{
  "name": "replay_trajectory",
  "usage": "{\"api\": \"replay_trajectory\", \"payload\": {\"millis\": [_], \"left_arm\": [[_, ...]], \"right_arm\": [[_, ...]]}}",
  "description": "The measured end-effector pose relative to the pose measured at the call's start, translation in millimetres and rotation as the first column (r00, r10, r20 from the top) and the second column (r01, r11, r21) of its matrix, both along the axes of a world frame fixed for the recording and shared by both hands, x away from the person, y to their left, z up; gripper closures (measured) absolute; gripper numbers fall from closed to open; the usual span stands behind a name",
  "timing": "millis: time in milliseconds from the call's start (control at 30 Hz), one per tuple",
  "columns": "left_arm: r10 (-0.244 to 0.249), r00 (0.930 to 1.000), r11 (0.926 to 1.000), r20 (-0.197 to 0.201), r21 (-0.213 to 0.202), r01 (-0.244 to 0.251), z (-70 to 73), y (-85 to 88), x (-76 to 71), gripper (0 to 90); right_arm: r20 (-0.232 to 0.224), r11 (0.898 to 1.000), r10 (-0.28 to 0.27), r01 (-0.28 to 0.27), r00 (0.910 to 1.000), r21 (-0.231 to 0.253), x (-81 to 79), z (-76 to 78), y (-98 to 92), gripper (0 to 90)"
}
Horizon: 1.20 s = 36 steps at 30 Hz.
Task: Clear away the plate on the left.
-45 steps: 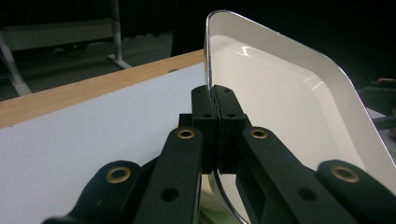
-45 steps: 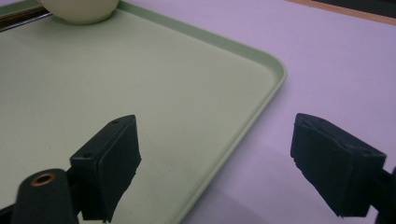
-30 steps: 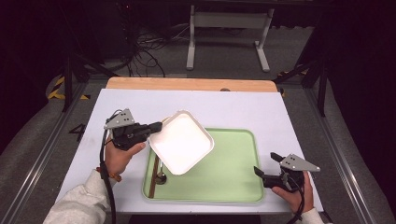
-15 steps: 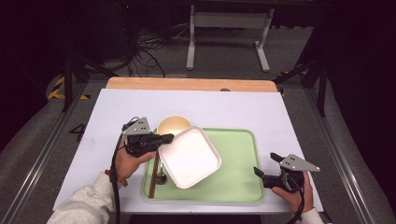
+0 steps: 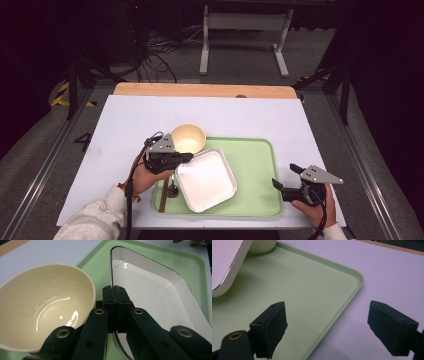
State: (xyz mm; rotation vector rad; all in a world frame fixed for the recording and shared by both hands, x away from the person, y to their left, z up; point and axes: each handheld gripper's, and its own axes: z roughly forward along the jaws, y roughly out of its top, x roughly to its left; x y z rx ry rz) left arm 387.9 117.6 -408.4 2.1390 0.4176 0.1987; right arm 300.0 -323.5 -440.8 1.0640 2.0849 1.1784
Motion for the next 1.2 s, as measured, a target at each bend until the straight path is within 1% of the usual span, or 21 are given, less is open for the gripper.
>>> {"api": "replay_trajectory", "payload": {"millis": [33,133,167,300,333,367,567,600,667,800,867,933,967,1033,1067,1133,1167,1200], "left_arm": [[-0.011,0.9999,0.9999,0.0,0.013,0.011,-1.5,-0.8,0.7,89.0],[-0.007,1.0,0.9997,-0.001,0.025,0.007,-3.7,-1.5,1.3,89.0],[-0.016,0.9999,0.9993,-0.007,0.034,0.016,-5.2,-1.8,2.0,89.0],[-0.019,0.9996,0.9991,-0.02,0.037,0.02,-8.2,-2.4,3.7,89.0],[-0.015,0.9998,0.9988,-0.014,0.045,0.016,-8.3,-2.8,3.5,89.0],[-0.015,0.9998,0.9988,-0.014,0.045,0.016,-8.3,-2.8,3.5,89.0],[-0.014,0.9997,0.9974,-0.021,0.071,0.015,-13.5,-3.5,5.6,88.4],[-0.012,0.9999,0.9958,-0.011,0.091,0.013,-14.8,-4.1,5.4,88.1],[-0.013,0.9999,0.993,0.0,0.117,0.013,-16.3,-4.9,5.3,87.2],[-0.011,0.9999,0.987,0.013,0.161,0.009,-19.0,-7.0,4.6,85.9],[-0.017,0.9991,0.9782,0.04,0.208,0.009,-21.0,-8.9,3.7,84.7],[-0.017,0.9988,0.9714,0.046,0.237,0.005,-23.3,-10.7,2.7,83.6],[-0.022,0.9986,0.9703,0.048,0.242,0.01,-24.3,-11.1,2.8,83.2],[-0.024,0.9982,0.9642,0.054,0.265,0.009,-26.3,-11.9,2.8,82.4],[-0.032,0.9982,0.9616,0.051,0.274,0.017,-27.6,-12.0,2.9,82.3],[-0.04,0.9981,0.9598,0.047,0.279,0.026,-29.5,-12.2,3.8,80.5],[-0.043,0.9982,0.9549,0.042,0.295,0.029,-31.2,-12.4,4.3,80.0],[-0.05,0.998,0.9536,0.038,0.299,0.036,-32.4,-12.2,5.2,78.8]], "right_arm": [[-0.001,1.0,0.0,0.0,1.0,-0.001,0.0,-0.2,0.1,15.9],[0.0,1.0,0.003,-0.003,1.0,-0.002,-0.2,0.0,0.3,15.9],[0.0,1.0,0.002,-0.002,1.0,-0.001,-0.1,0.0,0.3,15.9],[-0.002,1.0,0.002,-0.002,1.0,-0.003,-0.1,-0.4,0.4,15.9],[-0.002,1.0,0.003,-0.003,1.0,-0.003,-0.1,-0.3,0.5,15.9],[-0.002,1.0,0.003,-0.003,1.0,-0.003,-0.1,-0.3,0.5,15.9],[-0.004,1.0,0.005,-0.006,1.0,-0.003,0.3,-0.8,1.0,15.9],[-0.004,1.0,0.006,-0.006,1.0,-0.005,0.3,-0.8,1.1,15.9],[-0.006,1.0,0.007,-0.007,1.0,-0.005,0.4,-1.1,1.2,15.9],[-0.008,1.0,0.009,-0.009,0.9999,-0.007,0.5,-1.4,1.4,15.9],[-0.009,1.0,0.01,-0.011,0.9999,-0.008,0.5,-1.6,1.5,15.8],[-0.009,1.0,0.012,-0.012,0.9999,-0.008,0.4,-1.6,1.5,15.9],[-0.008,1.0,0.012,-0.012,0.9999,-0.008,0.5,-1.6,1.4,15.8],[-0.009,1.0,0.011,-0.011,0.9999,-0.01,0.6,-1.8,1.5,15.8],[-0.01,1.0,0.012,-0.012,0.9999,-0.011,0.5,-1.9,1.6,15.8],[-0.01,1.0,0.013,-0.013,0.9999,-0.014,0.5,-2.0,1.8,15.7],[-0.01,1.0,0.014,-0.014,0.9999,-0.014,0.6,-2.0,1.8,15.7],[-0.012,1.0,0.015,-0.015,0.9998,-0.016,0.6,-1.8,1.8,15.6]]}}
